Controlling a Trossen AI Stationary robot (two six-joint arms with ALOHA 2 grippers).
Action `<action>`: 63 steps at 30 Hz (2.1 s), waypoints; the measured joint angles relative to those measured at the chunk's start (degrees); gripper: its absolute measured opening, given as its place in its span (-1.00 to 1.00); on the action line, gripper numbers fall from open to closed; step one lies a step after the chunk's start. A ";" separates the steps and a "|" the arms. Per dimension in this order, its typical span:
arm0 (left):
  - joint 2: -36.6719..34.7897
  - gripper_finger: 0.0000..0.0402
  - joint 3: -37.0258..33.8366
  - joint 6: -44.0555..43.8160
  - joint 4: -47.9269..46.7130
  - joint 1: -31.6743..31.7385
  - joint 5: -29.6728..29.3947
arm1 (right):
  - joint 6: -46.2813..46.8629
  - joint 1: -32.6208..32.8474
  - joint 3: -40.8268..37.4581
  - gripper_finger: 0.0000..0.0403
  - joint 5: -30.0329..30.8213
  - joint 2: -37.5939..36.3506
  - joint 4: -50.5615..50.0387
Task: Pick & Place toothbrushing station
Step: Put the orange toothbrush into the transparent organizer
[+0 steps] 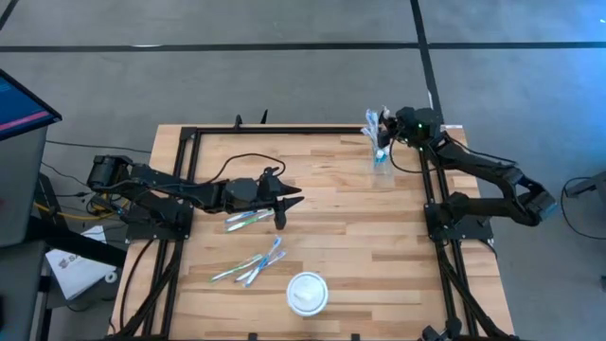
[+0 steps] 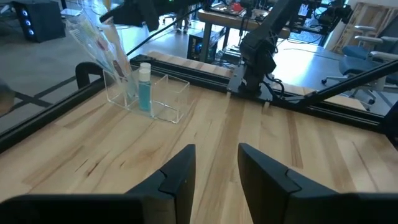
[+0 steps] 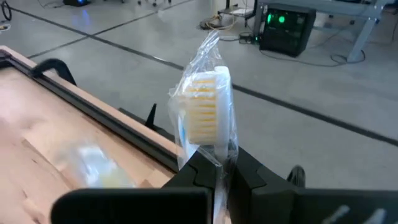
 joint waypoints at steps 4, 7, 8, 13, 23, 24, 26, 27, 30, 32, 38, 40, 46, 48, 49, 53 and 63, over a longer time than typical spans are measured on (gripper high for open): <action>0.00 -0.44 0.00 0.00 0.01 -0.18 0.06 | 0.02 -1.17 -2.23 -0.98 -0.03 -0.32 0.96; 0.00 -0.44 0.00 0.00 0.02 -0.18 0.20 | 0.17 -1.77 -3.43 -0.98 -0.88 -0.29 1.91; 0.00 -0.44 0.00 0.00 0.02 -0.18 0.20 | 0.18 -1.78 -3.78 -0.98 -1.22 -0.29 3.04; 0.00 -0.44 0.00 0.00 0.07 -0.18 0.18 | 0.83 -2.03 -7.08 -0.98 -1.54 -0.29 8.04; 0.00 -0.44 0.00 0.00 0.09 -0.16 -0.09 | 1.94 -2.77 -9.39 -0.95 -1.62 -0.30 10.36; 0.00 -0.44 0.00 0.00 0.10 -0.16 -0.08 | 1.89 -2.75 -9.60 -0.95 -1.62 -0.32 10.42; 0.00 -0.44 0.00 0.00 0.11 -0.16 -0.06 | 1.66 -2.78 -9.83 -0.96 -1.62 -0.32 10.34; 0.00 -0.44 0.00 0.00 0.11 -0.16 -0.06 | 1.66 -2.78 -9.88 -0.97 -1.62 -0.32 10.36; 0.00 -0.44 0.00 0.00 0.15 -0.16 -0.06 | 1.59 -2.75 -9.91 -0.94 -1.63 -0.32 10.40; 0.00 -0.44 0.00 0.00 0.15 -0.16 -0.05 | 1.60 -2.75 -9.92 -0.90 -1.67 -0.32 10.47; 0.00 -0.44 0.00 0.00 0.17 -0.16 -0.06 | 1.57 -2.67 -9.94 -0.88 -2.25 -0.29 10.44; 0.00 -0.44 0.00 0.00 0.17 -0.16 -0.04 | 1.18 -2.67 -9.94 -0.91 -2.96 -0.27 10.49; 0.00 -0.44 0.00 0.05 0.25 -0.16 -0.04 | 0.56 -2.67 -9.94 -0.90 -3.14 -0.27 10.49; 0.00 -0.44 0.00 0.07 0.31 -0.16 -0.04 | 0.59 -2.67 -9.94 -0.84 -3.30 -0.27 10.50; 0.00 -0.44 0.00 0.07 0.31 -0.16 -0.02 | 0.59 -2.67 -9.94 -0.81 -3.35 -0.27 10.51; 0.00 -0.44 0.00 0.12 0.31 -0.16 -0.02 | 0.52 -2.69 -9.94 -0.70 -4.97 -0.27 10.57; 0.00 -0.44 0.00 0.20 0.31 -0.16 0.00 | 0.15 -2.66 -9.95 -0.36 -7.59 -0.25 13.06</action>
